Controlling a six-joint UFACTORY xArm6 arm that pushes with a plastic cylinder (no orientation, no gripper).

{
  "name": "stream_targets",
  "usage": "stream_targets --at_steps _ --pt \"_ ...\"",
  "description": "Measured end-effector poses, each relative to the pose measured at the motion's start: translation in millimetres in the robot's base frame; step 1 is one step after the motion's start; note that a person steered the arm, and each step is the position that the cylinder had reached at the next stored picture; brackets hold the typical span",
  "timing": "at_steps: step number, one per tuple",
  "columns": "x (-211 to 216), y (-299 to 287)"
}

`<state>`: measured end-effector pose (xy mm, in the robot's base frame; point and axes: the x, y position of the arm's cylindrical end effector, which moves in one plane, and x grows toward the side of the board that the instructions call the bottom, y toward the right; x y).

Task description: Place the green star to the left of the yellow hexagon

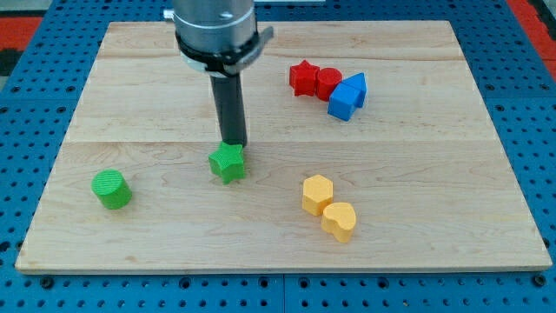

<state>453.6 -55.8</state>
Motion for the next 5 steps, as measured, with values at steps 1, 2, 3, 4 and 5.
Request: stream_targets --at_steps 1,2,3,4,5 --pt "0.0 -41.6" --pt "4.3 -52.1" --pt "15.2 3.3" --pt "36.6 34.4" --pt "18.2 -13.2"
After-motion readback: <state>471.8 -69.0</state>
